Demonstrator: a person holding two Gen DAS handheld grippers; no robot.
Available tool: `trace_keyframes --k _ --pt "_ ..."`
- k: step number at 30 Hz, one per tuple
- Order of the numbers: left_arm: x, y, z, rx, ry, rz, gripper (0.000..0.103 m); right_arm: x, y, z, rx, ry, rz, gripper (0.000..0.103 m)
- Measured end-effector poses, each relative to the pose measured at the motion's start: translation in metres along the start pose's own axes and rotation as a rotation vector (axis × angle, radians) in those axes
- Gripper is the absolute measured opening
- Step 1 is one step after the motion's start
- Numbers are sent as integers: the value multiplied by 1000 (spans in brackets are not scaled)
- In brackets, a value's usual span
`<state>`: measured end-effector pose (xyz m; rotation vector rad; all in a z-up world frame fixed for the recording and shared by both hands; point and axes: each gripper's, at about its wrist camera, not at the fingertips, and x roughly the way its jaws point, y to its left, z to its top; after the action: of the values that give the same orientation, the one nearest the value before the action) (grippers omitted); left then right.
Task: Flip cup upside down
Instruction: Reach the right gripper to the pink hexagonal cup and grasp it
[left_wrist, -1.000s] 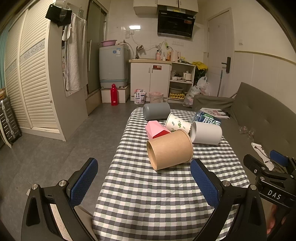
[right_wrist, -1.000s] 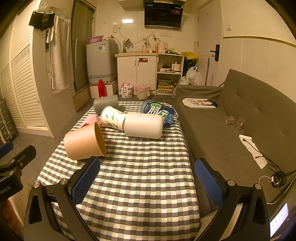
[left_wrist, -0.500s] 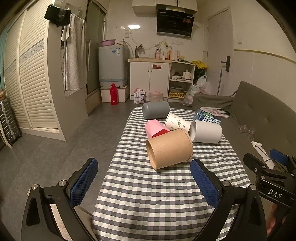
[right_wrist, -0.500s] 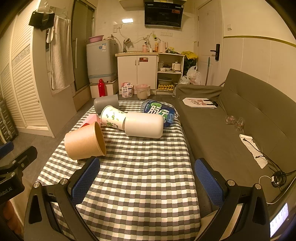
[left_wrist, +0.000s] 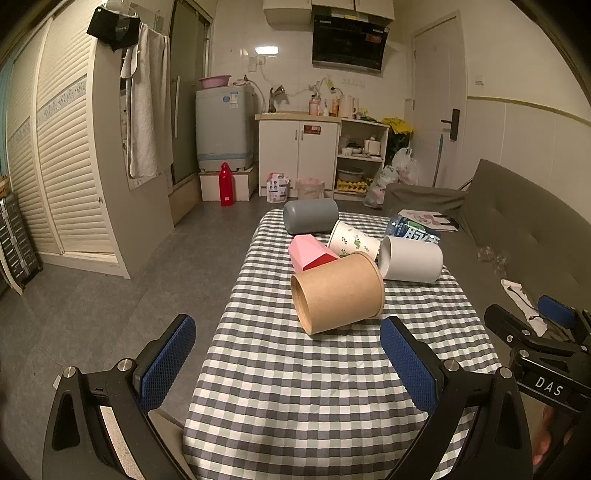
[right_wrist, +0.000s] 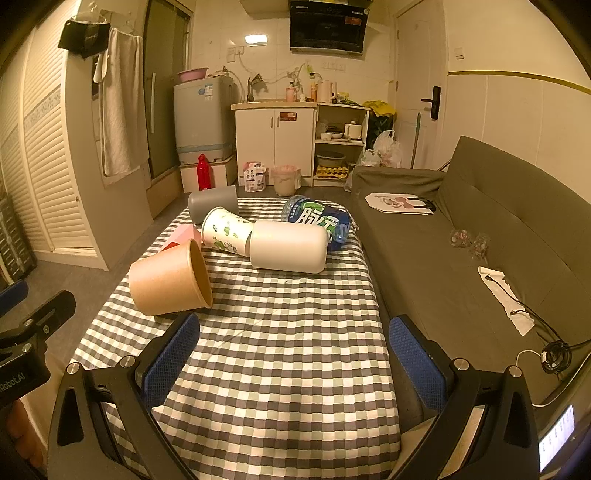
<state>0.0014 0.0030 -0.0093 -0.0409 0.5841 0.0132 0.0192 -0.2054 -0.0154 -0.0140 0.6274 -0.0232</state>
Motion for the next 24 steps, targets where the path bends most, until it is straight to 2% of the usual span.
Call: trace_keyframes --k 6,12,17,24 --pt "6 11 7 -24 60 5 103 0 6 7 -15 24 23 103" --pt "20 38 29 -40 89 33 103 12 23 35 -18 81 86 103" --pt "49 71 49 -74 108 72 103 39 60 68 -86 134 132 103" --pt "112 107 64 -96 178 131 103 116 123 106 -174 279 177 103"
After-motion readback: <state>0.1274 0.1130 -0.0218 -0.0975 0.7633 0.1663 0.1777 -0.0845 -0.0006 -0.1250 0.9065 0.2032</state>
